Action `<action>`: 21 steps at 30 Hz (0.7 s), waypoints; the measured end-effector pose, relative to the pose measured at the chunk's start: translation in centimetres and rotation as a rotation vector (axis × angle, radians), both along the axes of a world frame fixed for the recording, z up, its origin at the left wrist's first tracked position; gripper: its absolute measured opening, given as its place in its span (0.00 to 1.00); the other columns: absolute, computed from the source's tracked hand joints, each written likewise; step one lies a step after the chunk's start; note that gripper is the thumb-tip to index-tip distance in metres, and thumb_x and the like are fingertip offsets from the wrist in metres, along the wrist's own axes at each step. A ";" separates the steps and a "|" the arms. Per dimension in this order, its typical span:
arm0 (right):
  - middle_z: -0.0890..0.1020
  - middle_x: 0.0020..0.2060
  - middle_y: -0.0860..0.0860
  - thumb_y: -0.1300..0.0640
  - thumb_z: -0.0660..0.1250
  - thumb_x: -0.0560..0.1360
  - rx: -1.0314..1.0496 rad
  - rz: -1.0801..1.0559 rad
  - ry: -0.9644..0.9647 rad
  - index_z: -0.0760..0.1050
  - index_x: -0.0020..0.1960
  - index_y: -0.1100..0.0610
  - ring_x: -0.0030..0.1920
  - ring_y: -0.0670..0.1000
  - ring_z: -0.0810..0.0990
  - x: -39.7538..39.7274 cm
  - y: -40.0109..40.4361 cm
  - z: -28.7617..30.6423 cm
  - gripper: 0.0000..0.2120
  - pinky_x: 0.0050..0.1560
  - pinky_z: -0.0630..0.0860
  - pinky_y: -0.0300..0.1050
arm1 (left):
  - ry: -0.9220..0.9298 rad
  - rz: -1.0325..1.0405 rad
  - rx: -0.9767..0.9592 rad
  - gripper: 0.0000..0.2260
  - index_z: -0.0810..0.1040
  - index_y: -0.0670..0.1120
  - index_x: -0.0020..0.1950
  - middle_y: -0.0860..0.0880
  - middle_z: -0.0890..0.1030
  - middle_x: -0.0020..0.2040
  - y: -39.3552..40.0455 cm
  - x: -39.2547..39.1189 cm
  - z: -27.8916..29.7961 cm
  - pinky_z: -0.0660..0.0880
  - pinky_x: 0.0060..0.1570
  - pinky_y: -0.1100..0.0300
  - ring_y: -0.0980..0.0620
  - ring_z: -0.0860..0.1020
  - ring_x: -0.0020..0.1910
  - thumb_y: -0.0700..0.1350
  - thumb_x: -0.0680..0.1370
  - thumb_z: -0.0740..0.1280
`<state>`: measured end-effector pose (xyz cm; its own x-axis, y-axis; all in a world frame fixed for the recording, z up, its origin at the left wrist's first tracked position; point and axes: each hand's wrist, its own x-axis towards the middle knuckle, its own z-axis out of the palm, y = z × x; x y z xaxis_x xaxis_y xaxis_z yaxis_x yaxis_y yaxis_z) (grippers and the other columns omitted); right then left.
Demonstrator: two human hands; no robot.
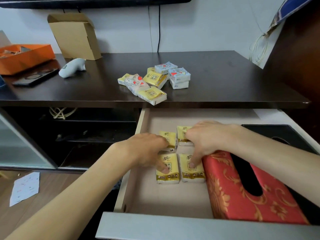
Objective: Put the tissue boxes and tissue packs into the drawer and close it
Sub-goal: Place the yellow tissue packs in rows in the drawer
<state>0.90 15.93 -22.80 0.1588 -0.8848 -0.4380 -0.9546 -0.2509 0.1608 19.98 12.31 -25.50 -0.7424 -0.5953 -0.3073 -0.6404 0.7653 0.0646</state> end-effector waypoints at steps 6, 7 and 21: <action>0.72 0.34 0.48 0.33 0.78 0.65 -0.141 0.106 -0.022 0.67 0.36 0.52 0.36 0.51 0.71 0.0 1.2 -0.4 0.27 0.32 0.62 0.46 | 0.066 0.005 0.076 0.15 0.72 0.55 0.47 0.53 0.78 0.52 0.4 -0.2 -0.2 0.71 0.44 0.55 0.52 0.75 0.47 0.61 0.71 0.74; 0.71 0.33 0.48 0.34 0.77 0.65 -0.152 0.116 -0.016 0.66 0.35 0.51 0.36 0.51 0.71 0.0 1.4 -0.3 0.27 0.33 0.63 0.47 | 0.068 0.005 0.081 0.15 0.73 0.55 0.48 0.53 0.78 0.53 0.4 -0.3 -0.2 0.70 0.44 0.56 0.52 0.75 0.48 0.60 0.71 0.74; 0.82 0.50 0.48 0.32 0.70 0.70 -0.164 -0.005 -0.159 0.82 0.56 0.48 0.52 0.55 0.81 -0.9 1.3 -0.1 0.23 0.50 0.80 0.52 | 0.124 -0.002 0.045 0.21 0.77 0.47 0.62 0.48 0.76 0.57 0.5 -0.3 0.8 0.75 0.57 0.48 0.48 0.76 0.55 0.59 0.75 0.70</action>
